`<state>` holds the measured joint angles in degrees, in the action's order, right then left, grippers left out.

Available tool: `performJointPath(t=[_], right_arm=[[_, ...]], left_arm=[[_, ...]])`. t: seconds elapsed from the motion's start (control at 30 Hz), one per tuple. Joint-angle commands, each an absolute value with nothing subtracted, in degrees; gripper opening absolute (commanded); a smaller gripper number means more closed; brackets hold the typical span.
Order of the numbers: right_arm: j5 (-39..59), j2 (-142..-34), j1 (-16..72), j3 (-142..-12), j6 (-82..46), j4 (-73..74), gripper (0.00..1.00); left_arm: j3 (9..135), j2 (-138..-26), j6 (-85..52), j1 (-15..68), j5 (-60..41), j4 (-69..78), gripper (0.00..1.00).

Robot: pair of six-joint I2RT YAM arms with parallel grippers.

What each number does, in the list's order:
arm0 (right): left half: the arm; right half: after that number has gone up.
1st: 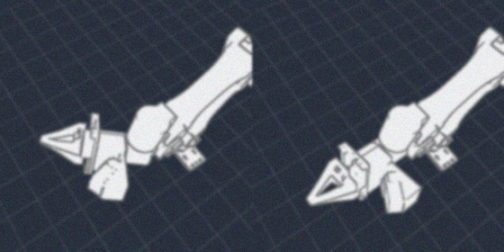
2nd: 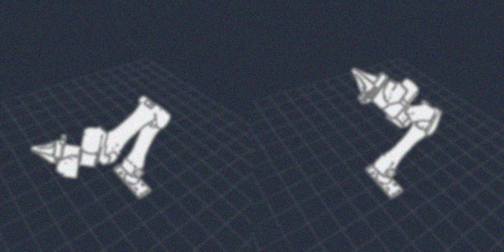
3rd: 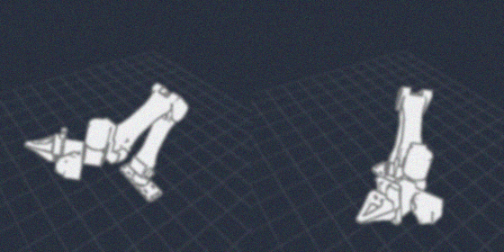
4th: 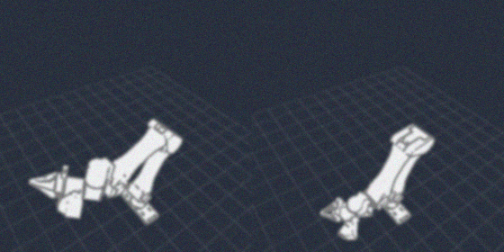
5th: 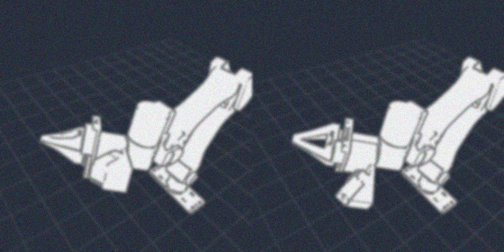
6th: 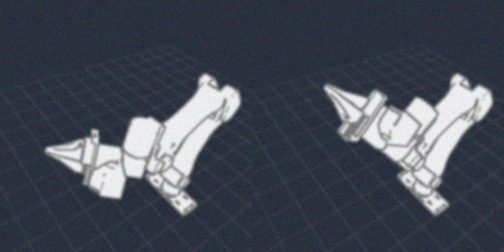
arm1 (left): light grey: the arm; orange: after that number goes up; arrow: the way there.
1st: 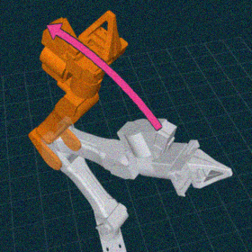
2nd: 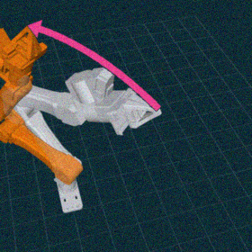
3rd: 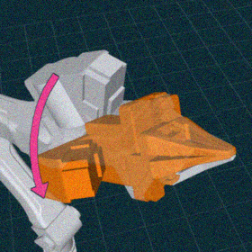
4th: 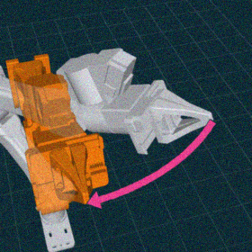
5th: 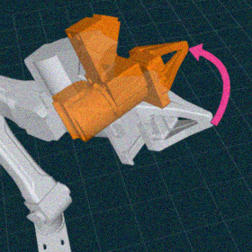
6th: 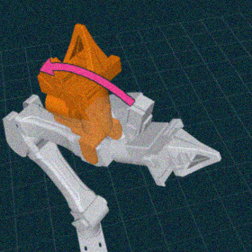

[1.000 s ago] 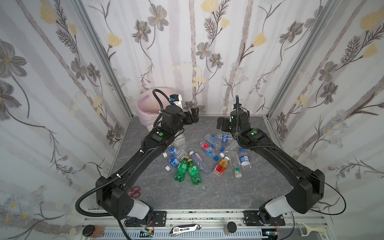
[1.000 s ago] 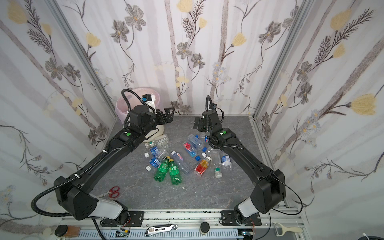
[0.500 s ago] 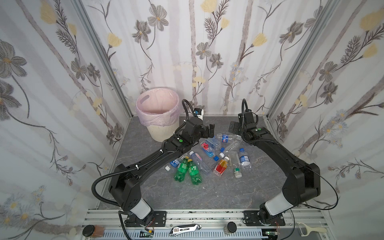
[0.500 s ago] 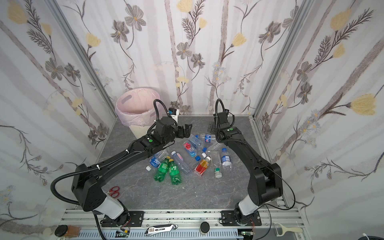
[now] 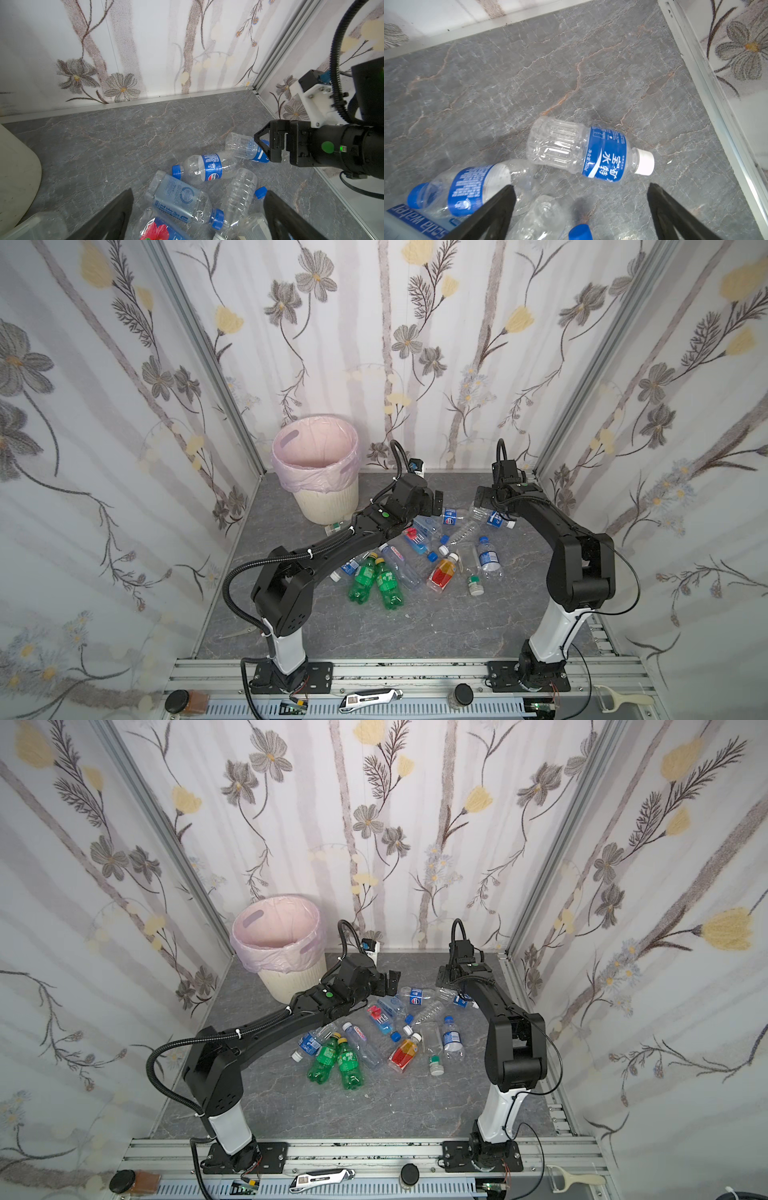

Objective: Throw the plastic bottles in the bin
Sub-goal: 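Move the left gripper back over the pile while the right gripper reaches the blue-label bottle, then lower the right gripper onto the blue-label water bottle and close it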

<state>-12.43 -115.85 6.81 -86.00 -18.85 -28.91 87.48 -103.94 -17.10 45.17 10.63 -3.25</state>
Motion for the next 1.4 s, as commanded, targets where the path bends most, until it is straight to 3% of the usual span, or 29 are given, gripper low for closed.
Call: performJointPath(t=[0.0, 0.63, 1.37], right_arm=[[-10.40, -118.29, 6.34, -88.33, -14.91, -29.83, 1.00], [-1.25, -127.42, 1.85, -94.96, -8.97, -34.80, 1.00], [3.36, -121.31, 1.85, -88.11, -8.01, -32.81, 1.00]], left_arm=[[89.20, -105.31, -17.88, 45.13, 10.06, -1.65, 1.00], [92.72, -110.54, -22.08, 43.81, -3.02, -1.76, 1.00], [90.44, -110.17, -23.99, 43.24, -5.23, -1.85, 1.00]])
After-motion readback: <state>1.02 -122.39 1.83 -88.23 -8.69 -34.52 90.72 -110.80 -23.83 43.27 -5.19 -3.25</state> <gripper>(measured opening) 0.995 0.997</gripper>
